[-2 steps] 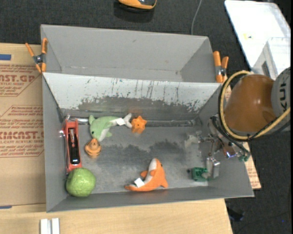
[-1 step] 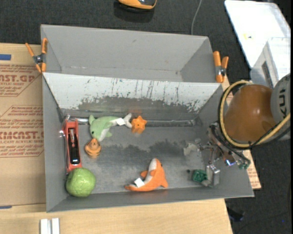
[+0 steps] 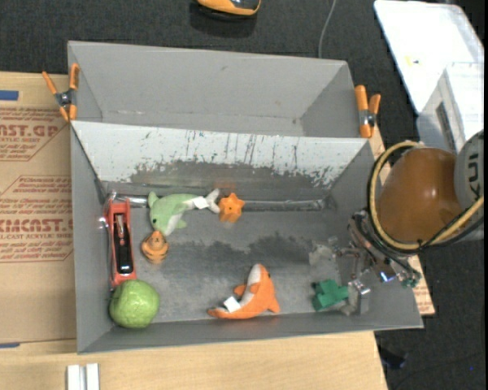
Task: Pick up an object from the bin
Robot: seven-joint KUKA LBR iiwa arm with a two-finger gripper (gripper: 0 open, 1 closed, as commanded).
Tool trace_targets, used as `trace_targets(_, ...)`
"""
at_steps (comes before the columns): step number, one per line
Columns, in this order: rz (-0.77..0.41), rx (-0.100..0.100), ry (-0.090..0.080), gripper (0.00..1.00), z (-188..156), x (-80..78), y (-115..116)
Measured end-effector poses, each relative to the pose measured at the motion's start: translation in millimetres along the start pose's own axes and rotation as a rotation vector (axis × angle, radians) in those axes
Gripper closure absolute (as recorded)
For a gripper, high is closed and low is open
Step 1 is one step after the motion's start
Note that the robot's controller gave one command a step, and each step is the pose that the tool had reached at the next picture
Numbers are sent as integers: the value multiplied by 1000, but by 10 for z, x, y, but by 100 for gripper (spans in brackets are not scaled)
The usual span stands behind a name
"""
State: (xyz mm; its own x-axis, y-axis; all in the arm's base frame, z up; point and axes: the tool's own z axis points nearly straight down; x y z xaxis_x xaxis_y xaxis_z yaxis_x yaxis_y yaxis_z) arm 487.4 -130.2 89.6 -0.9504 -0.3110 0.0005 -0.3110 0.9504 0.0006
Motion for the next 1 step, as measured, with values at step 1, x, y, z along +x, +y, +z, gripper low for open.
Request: trace_targets(1, -235, -1, -2, 0, 51, -31, 8)
